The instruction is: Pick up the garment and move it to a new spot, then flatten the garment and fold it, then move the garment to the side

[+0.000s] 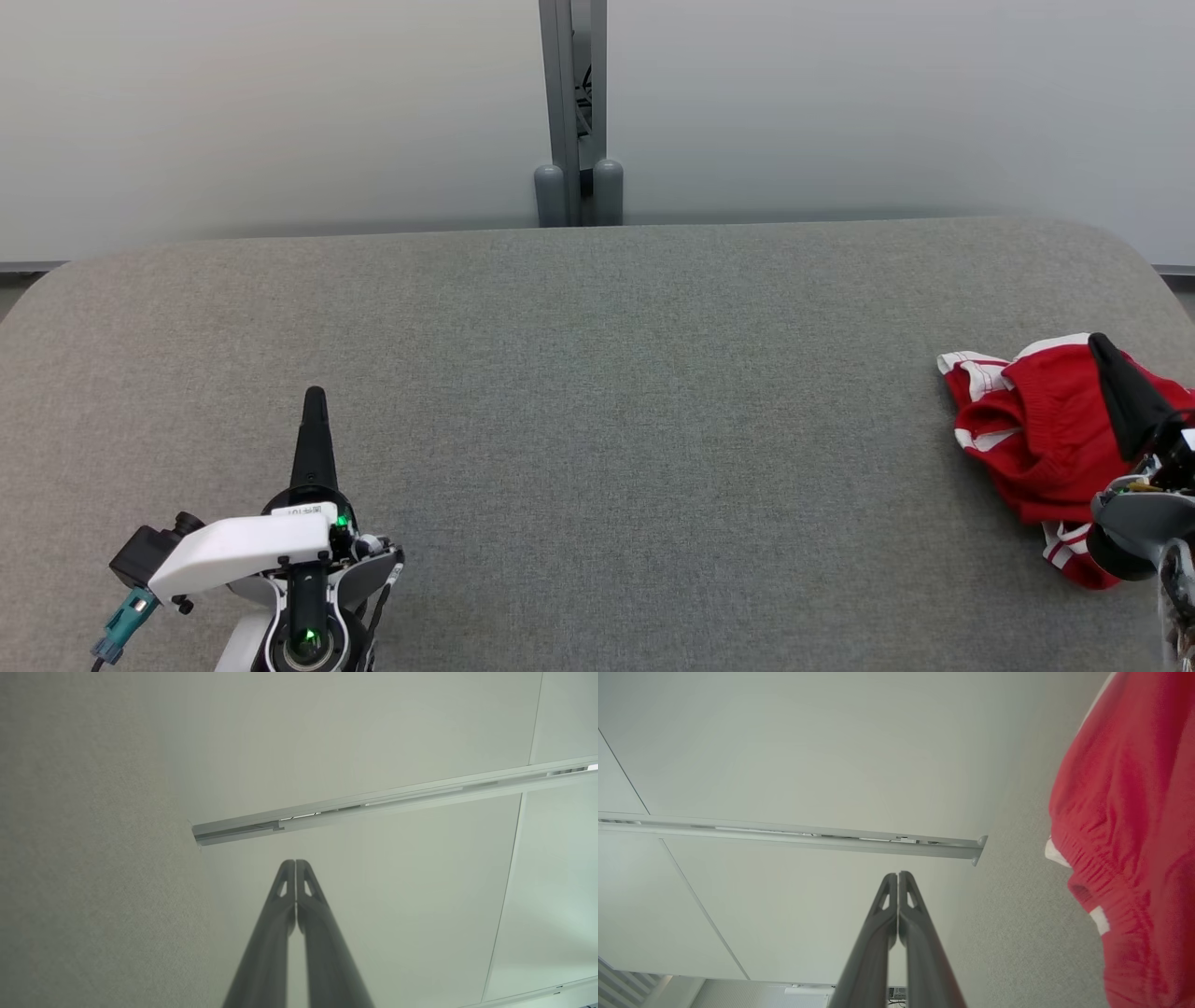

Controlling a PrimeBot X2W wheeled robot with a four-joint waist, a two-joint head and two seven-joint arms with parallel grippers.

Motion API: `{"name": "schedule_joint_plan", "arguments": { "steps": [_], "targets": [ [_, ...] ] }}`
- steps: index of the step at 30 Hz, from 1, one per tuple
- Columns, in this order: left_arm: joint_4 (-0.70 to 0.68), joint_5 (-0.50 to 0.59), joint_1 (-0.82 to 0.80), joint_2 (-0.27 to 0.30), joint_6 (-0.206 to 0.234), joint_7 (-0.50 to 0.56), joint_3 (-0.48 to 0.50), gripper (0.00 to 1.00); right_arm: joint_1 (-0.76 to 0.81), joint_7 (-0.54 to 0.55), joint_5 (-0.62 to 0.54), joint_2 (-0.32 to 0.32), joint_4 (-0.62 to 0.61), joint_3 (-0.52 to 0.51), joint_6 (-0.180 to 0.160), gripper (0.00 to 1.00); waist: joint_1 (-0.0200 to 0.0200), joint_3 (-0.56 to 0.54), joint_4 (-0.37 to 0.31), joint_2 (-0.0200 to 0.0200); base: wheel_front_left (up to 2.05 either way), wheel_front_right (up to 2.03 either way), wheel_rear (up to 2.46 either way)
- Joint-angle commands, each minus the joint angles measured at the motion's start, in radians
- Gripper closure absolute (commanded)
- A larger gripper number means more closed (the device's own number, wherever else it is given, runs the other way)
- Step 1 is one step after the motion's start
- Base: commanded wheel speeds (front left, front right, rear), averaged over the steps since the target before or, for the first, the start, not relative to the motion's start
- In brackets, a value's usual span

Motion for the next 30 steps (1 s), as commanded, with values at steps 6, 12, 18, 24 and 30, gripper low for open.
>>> {"name": "schedule_joint_plan", "arguments": {
  "steps": [6, 12, 18, 24, 30],
  "targets": [
    [0.008, -0.052, -0.027, -0.001, -0.019, -0.005, 0.009, 1.0, -0.031, 0.019, 0.054, -0.011, 0.02, -0.012, 0.001, 1.0, 0.0, 0.002, 0.003, 0.0, 0.0, 0.0, 0.0],
    [0.016, -0.087, -0.036, -0.006, -0.029, -0.008, 0.011, 1.0, -0.04, 0.032, 0.092, -0.015, 0.037, -0.019, 0.001, 1.0, 0.0, 0.004, 0.005, 0.0, 0.0, 0.0, 0.0],
    [0.015, -0.082, -0.029, -0.006, -0.029, -0.007, 0.01, 1.0, -0.039, 0.029, 0.088, -0.015, 0.035, -0.015, 0.001, 1.0, 0.0, 0.004, 0.005, 0.0, 0.0, 0.0, 0.0],
    [0.015, -0.082, -0.029, -0.006, -0.029, -0.007, 0.01, 1.0, -0.038, 0.028, 0.091, -0.016, 0.035, -0.013, 0.001, 1.0, 0.0, 0.004, 0.005, 0.0, 0.0, 0.0, 0.0],
    [0.015, -0.082, -0.029, -0.006, -0.029, -0.007, 0.01, 1.0, -0.038, 0.026, 0.093, -0.017, 0.035, -0.012, 0.001, 1.0, 0.0, 0.004, 0.005, 0.0, 0.0, 0.0, 0.0]
  ]
}}
